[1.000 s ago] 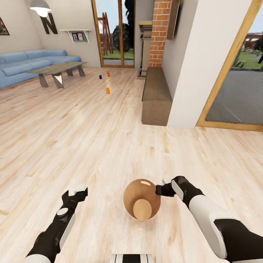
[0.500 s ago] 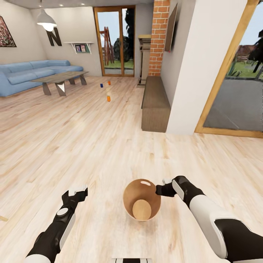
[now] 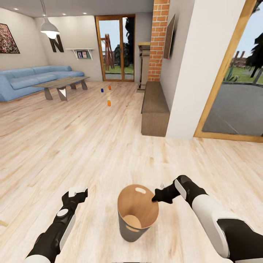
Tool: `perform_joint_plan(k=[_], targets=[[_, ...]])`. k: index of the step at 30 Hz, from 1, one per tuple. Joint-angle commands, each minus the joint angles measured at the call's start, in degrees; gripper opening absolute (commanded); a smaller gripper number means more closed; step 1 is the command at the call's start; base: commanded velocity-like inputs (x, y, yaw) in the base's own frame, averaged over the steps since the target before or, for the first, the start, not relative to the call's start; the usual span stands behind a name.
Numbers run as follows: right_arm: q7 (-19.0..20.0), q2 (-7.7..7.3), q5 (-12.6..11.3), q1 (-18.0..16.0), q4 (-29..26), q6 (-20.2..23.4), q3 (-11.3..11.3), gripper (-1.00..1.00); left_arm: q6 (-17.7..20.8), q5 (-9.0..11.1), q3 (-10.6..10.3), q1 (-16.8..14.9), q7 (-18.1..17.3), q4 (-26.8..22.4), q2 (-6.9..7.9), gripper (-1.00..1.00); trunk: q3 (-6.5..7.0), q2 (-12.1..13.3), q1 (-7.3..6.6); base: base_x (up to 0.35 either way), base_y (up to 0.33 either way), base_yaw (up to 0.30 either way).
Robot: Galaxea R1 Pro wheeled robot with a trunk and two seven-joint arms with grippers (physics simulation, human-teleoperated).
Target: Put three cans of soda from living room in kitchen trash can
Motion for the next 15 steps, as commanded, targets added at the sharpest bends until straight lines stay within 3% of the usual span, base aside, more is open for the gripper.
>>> perform_joint_plan(k=[1, 3, 15], targets=[[0.38, -0.04, -2.31, -0.02, -0.08, 1.27, -0.55, -1.0, -0.05, -0.01, 0.0, 0.01, 0.0, 0.02, 0.0, 1.0, 0.19, 0.42, -0.23, 0.0, 0.0, 0.0], [0.66, -0.13, -2.25, -0.02, -0.14, 2.98, -0.54, -1.0, -0.16, 0.01, 0.0, 0.06, 0.01, 0.05, 0.0, 1.0, 0.55, 1.22, -0.67, 0.0, 0.0, 0.0], [0.71, -0.84, -2.16, -0.02, -0.46, 3.1, -0.51, -1.0, -0.4, -0.03, -0.01, 0.11, 0.04, 0.07, 0.0, 1.0, 2.7, 6.03, -3.3, 0.0, 0.0, 0.0]])
